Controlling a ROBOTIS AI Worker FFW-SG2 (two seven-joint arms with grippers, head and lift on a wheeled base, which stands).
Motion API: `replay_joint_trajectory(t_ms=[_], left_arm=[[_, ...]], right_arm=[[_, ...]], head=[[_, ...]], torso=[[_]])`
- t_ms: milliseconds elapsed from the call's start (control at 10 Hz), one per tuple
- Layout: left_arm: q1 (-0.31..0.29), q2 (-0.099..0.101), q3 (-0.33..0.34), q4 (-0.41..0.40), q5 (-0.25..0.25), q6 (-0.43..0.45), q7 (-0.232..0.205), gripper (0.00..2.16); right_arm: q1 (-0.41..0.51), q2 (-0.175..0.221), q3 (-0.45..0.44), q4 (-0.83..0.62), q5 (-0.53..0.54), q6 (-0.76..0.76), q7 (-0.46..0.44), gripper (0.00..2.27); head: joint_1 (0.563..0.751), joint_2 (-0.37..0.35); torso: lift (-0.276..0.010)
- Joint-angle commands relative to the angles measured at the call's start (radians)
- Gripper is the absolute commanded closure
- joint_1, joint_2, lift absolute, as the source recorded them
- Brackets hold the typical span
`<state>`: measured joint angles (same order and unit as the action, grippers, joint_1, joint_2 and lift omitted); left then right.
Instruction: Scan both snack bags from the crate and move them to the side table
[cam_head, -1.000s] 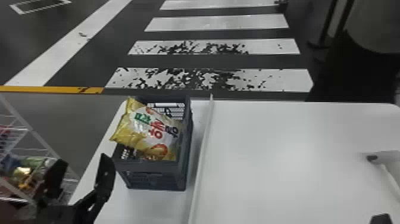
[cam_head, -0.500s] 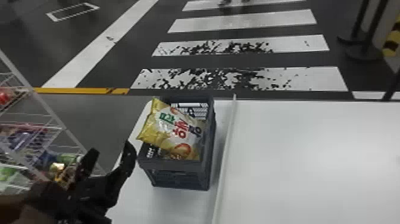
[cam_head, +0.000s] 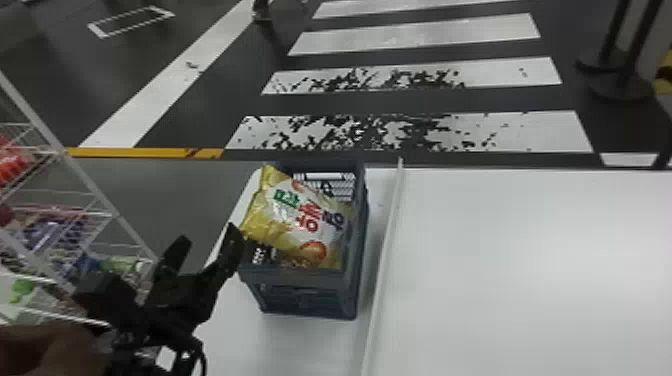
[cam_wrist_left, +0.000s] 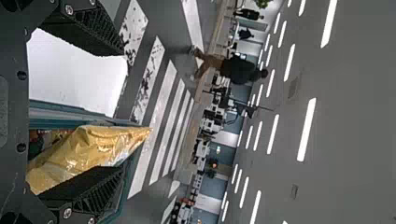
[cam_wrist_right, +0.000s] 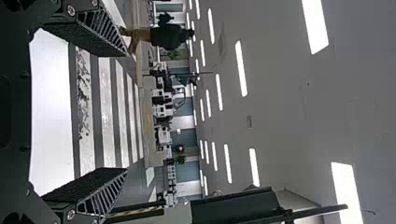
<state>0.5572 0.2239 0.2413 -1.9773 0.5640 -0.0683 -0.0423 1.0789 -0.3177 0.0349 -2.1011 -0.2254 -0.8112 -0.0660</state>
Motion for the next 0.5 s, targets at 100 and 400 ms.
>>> replay_joint_trajectory(t_ms=[100, 400], left_arm=[[-0.042, -0.003, 0.009, -0.003, 0.093, 0.092, -0.022, 0.12], [-0.114, -0.017, -0.005, 0.003, 0.094, 0.249, -0.008, 0.13]], right_arm=[[0.009, -0.003, -0.009, -0.003, 0.0, -0.009, 0.0, 0.12], [0.021, -0.009, -0.017, -0.005, 0.0, -0.082, 0.0, 0.12]], head=[[0.695, 0.217], [0.695, 0.191]], torso=[[-0.095], [-0.095]])
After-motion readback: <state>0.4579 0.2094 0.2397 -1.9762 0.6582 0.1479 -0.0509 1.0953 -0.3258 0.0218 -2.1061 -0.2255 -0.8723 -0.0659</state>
